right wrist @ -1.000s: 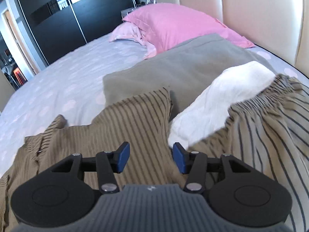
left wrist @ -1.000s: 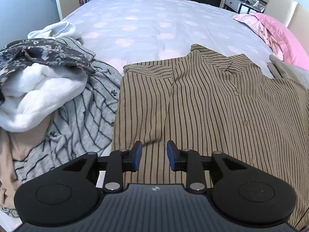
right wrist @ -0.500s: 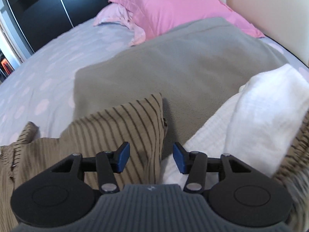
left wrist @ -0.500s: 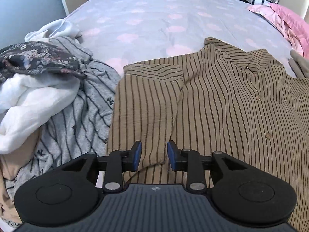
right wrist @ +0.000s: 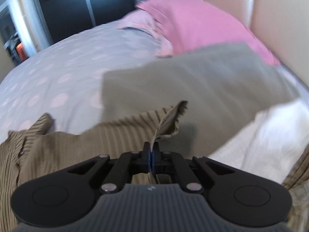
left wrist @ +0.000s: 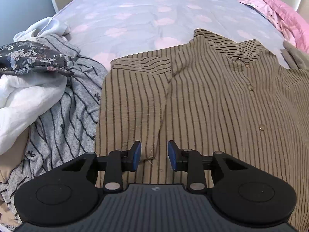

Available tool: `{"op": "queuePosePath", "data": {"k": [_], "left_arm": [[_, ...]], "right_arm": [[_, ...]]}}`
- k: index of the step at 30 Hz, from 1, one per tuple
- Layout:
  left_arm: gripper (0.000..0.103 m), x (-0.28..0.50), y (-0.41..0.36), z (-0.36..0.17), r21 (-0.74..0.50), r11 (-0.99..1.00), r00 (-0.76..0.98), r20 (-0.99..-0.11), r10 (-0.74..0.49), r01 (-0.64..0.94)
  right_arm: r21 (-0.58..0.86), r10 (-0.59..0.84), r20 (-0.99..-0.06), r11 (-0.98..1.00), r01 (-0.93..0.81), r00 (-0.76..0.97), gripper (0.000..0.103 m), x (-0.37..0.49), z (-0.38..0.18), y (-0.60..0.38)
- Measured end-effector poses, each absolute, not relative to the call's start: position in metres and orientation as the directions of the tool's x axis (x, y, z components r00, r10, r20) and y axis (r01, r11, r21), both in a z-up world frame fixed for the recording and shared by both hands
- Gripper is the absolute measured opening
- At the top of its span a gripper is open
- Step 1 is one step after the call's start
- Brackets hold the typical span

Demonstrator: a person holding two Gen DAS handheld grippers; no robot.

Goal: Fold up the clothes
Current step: 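Grasp the opposite shirt side edge with the right gripper and lift it, then fold the held side edge inward with the right gripper toward the buttons, then open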

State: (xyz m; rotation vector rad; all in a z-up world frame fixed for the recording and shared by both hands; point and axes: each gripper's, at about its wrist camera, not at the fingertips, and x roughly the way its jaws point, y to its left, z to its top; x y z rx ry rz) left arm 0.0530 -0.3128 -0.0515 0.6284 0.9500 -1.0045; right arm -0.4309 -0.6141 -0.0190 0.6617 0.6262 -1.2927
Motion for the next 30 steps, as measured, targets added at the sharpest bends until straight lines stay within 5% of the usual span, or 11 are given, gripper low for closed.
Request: {"op": "queuePosePath", "data": {"k": [13, 16, 17, 24, 30], "left_arm": [[0.03, 0.037, -0.309, -0.044, 0.015, 0.353, 0.182, -0.877, -0.445, 0.936], [0.03, 0.037, -0.31, -0.043, 0.009, 0.352, 0.177, -0.877, -0.447, 0.936], [0.03, 0.037, -0.31, -0.043, 0.008, 0.35, 0.174, -0.878, -0.446, 0.937], [0.03, 0.032, -0.313, -0.049, 0.038, 0.331, 0.186, -0.886, -0.426, 0.943], [0.03, 0.031, -0.313, -0.048, 0.03, 0.328, 0.176, -0.887, -0.427, 0.944]], "right_arm": [[-0.024, -0.567, -0.796, 0.383, 0.923, 0.214, 0.003, -0.3, -0.046, -0.6], [-0.022, -0.56, -0.804, 0.362, 0.932, 0.199, 0.023, -0.294, -0.06, -0.605], [0.0, -0.558, -0.802, 0.356, 0.935, 0.213, 0.037, -0.295, -0.06, -0.606], [0.076, -0.518, -0.803, 0.401, 0.913, 0.294, 0.062, -0.294, -0.048, -0.609], [-0.026, -0.461, -0.86, 0.472, 0.881, 0.221, 0.063, -0.273, -0.057, -0.599]]}}
